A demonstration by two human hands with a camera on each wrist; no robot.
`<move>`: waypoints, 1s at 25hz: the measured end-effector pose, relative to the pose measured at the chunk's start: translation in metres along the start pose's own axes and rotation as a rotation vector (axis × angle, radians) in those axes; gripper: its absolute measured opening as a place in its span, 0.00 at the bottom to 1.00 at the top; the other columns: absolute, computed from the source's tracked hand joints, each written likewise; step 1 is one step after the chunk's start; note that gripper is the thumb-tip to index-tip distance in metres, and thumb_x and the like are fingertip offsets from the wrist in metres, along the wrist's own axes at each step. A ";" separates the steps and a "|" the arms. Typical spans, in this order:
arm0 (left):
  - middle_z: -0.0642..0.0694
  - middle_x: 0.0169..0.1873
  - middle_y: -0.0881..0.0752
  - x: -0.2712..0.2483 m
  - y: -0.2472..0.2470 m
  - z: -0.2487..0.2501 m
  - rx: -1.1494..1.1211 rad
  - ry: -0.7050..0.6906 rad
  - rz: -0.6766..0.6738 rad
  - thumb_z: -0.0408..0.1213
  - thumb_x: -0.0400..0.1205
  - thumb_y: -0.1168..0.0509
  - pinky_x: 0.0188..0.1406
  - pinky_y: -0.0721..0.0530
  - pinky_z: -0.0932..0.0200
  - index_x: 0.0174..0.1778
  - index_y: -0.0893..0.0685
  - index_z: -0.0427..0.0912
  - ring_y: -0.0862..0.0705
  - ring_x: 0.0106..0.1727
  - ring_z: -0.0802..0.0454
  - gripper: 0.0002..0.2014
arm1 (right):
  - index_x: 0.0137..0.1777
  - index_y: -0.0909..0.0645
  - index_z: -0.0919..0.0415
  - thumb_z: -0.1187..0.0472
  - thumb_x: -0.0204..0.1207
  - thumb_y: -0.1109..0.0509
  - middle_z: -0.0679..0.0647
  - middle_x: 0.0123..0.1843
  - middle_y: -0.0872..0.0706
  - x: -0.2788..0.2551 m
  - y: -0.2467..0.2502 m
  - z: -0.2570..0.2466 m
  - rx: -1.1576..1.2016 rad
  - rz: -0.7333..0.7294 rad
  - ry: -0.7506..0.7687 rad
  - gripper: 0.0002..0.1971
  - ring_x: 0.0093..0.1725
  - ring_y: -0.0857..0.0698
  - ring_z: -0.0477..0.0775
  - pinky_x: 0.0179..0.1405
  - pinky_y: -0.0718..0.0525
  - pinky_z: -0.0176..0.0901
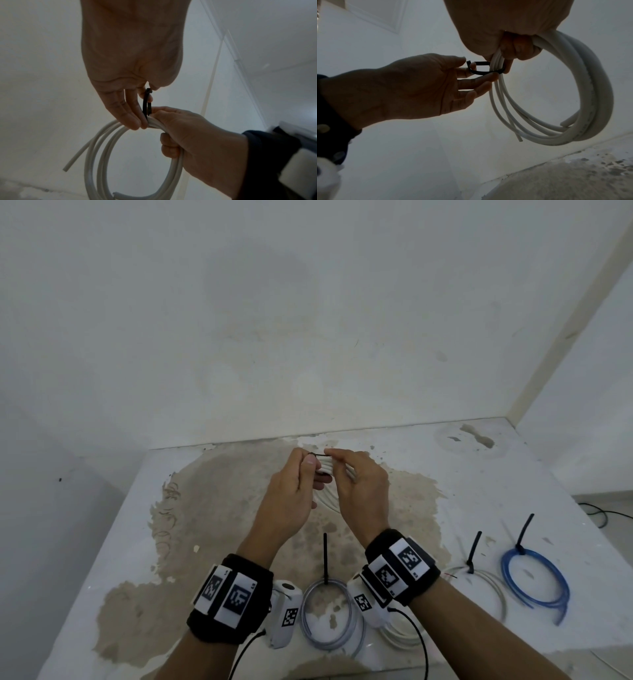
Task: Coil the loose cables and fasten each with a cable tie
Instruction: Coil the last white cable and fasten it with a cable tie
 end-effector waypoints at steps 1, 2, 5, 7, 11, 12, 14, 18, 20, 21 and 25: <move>0.54 0.43 0.10 0.000 0.000 -0.001 0.006 -0.004 -0.016 0.46 0.90 0.52 0.34 0.09 0.54 0.53 0.24 0.46 0.12 0.46 0.62 0.13 | 0.57 0.09 0.57 0.67 0.83 0.32 0.51 0.49 0.07 0.000 0.001 0.000 -0.002 -0.002 0.006 0.11 0.48 0.13 0.41 0.49 0.23 0.20; 0.54 0.44 0.10 -0.001 0.000 -0.001 0.014 -0.009 -0.026 0.46 0.90 0.52 0.35 0.09 0.54 0.54 0.24 0.46 0.12 0.47 0.62 0.13 | 0.57 0.09 0.57 0.67 0.83 0.32 0.51 0.49 0.08 0.000 0.002 -0.001 -0.005 -0.004 0.016 0.11 0.48 0.13 0.42 0.49 0.22 0.20; 0.55 0.45 0.10 -0.001 0.002 -0.003 0.037 -0.030 -0.031 0.46 0.90 0.52 0.35 0.10 0.56 0.55 0.24 0.46 0.12 0.48 0.63 0.13 | 0.57 0.10 0.57 0.67 0.83 0.32 0.51 0.49 0.08 -0.001 0.003 -0.002 -0.034 -0.006 0.036 0.11 0.46 0.14 0.41 0.48 0.23 0.19; 0.54 0.45 0.10 -0.002 0.003 -0.002 0.052 -0.042 -0.035 0.47 0.90 0.52 0.35 0.10 0.55 0.54 0.24 0.46 0.12 0.48 0.62 0.13 | 0.58 0.10 0.57 0.67 0.82 0.32 0.51 0.49 0.08 -0.003 0.003 -0.003 -0.052 0.000 0.045 0.11 0.45 0.15 0.39 0.47 0.24 0.18; 0.53 0.43 0.10 -0.003 0.005 0.000 0.093 -0.049 -0.068 0.45 0.90 0.52 0.36 0.10 0.54 0.51 0.23 0.45 0.12 0.47 0.62 0.14 | 0.59 0.10 0.56 0.64 0.83 0.34 0.51 0.49 0.09 -0.005 0.004 -0.001 -0.079 0.002 0.075 0.12 0.44 0.15 0.41 0.44 0.22 0.22; 0.53 0.44 0.10 -0.003 0.005 0.000 0.107 -0.053 -0.085 0.46 0.90 0.52 0.37 0.10 0.56 0.50 0.23 0.44 0.13 0.47 0.63 0.14 | 0.59 0.10 0.56 0.64 0.83 0.35 0.51 0.49 0.09 -0.005 0.004 -0.001 -0.082 0.003 0.080 0.13 0.44 0.14 0.42 0.43 0.20 0.26; 0.53 0.44 0.11 -0.005 0.005 0.000 0.125 -0.057 -0.121 0.46 0.90 0.52 0.40 0.13 0.61 0.50 0.23 0.44 0.13 0.47 0.66 0.15 | 0.59 0.10 0.55 0.64 0.83 0.34 0.50 0.48 0.09 -0.006 0.006 0.000 -0.090 0.004 0.079 0.12 0.43 0.14 0.44 0.41 0.16 0.36; 0.56 0.42 0.13 -0.007 0.002 0.001 0.143 -0.049 -0.155 0.47 0.90 0.52 0.43 0.12 0.58 0.46 0.25 0.56 0.14 0.45 0.69 0.12 | 0.58 0.10 0.57 0.60 0.83 0.36 0.50 0.45 0.12 -0.012 0.006 -0.002 -0.140 -0.006 0.132 0.13 0.38 0.14 0.47 0.32 0.14 0.46; 0.57 0.40 0.14 -0.007 -0.001 0.001 0.145 -0.052 -0.152 0.48 0.90 0.52 0.44 0.11 0.54 0.47 0.25 0.59 0.14 0.43 0.67 0.12 | 0.58 0.10 0.57 0.57 0.84 0.37 0.51 0.45 0.11 -0.013 0.007 -0.004 -0.133 -0.021 0.150 0.14 0.37 0.13 0.49 0.33 0.13 0.48; 0.56 0.40 0.14 -0.007 -0.002 0.002 0.148 -0.054 -0.142 0.49 0.90 0.51 0.43 0.12 0.53 0.49 0.23 0.56 0.14 0.42 0.66 0.11 | 0.58 0.10 0.56 0.57 0.84 0.37 0.51 0.45 0.11 -0.013 0.009 -0.004 -0.117 -0.028 0.147 0.14 0.38 0.13 0.49 0.34 0.13 0.48; 0.53 0.34 0.12 -0.002 -0.001 0.005 0.086 -0.064 0.011 0.50 0.85 0.39 0.35 0.12 0.55 0.53 0.21 0.53 0.12 0.35 0.62 0.06 | 0.60 0.10 0.55 0.59 0.84 0.35 0.49 0.47 0.08 -0.012 0.013 -0.001 -0.003 -0.036 0.025 0.13 0.45 0.12 0.45 0.43 0.12 0.49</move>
Point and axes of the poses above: each hand's wrist, its own x-axis towards the middle knuckle, its own y-axis out of the back of the hand, z = x × y, the point moved 1 cm from there along x, towards the middle knuckle
